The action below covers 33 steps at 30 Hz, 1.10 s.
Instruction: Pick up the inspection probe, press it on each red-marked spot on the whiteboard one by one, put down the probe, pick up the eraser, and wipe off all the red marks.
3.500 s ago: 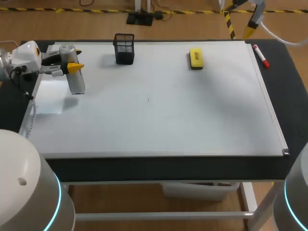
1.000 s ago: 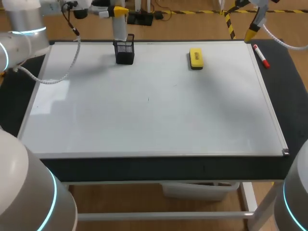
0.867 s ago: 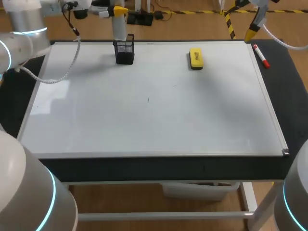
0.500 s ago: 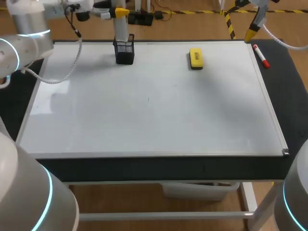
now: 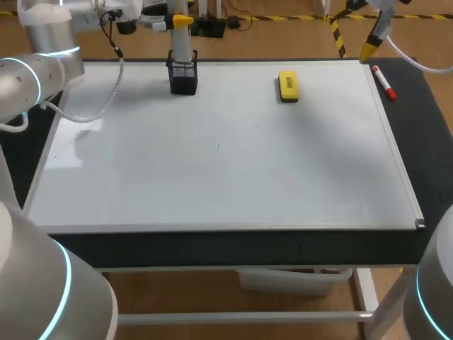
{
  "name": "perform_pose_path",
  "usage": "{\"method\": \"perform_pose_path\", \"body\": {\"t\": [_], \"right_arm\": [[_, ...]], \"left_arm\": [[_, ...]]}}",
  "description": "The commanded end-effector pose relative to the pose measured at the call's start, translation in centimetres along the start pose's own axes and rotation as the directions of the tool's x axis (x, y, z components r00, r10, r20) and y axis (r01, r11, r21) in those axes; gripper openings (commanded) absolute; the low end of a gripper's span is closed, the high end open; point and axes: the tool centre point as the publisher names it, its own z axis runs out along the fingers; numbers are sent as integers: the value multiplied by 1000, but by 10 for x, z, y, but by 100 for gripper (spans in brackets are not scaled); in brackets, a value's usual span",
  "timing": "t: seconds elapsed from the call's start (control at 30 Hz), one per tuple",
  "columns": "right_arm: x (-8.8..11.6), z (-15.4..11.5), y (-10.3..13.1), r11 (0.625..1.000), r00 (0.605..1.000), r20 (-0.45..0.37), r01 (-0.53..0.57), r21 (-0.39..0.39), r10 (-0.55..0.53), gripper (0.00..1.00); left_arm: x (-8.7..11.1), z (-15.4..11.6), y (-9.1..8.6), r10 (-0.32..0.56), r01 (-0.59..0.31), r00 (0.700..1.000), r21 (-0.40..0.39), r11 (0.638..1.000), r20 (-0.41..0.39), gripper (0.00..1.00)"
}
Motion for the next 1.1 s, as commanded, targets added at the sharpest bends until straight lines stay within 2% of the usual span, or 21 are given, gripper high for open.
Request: {"method": "perform_pose_path", "body": {"t": [0.03, 0.4, 1.1], "right_arm": [[0, -1, 1, 1000, 1000, -2, 1, 5, -1, 100], [0, -1, 1, 1000, 1000, -2, 1, 5, -1, 100], [0, -1, 1, 1000, 1000, -2, 1, 5, -1, 100]], "left_arm": [[-9, -1, 9, -1, 3, 992, 13, 1000, -125, 0], [-14, -4, 19, -1, 3, 991, 15, 1000, -132, 0], [-23, -7, 54, -40, 42, 989, 7, 999, -139, 0]]}}
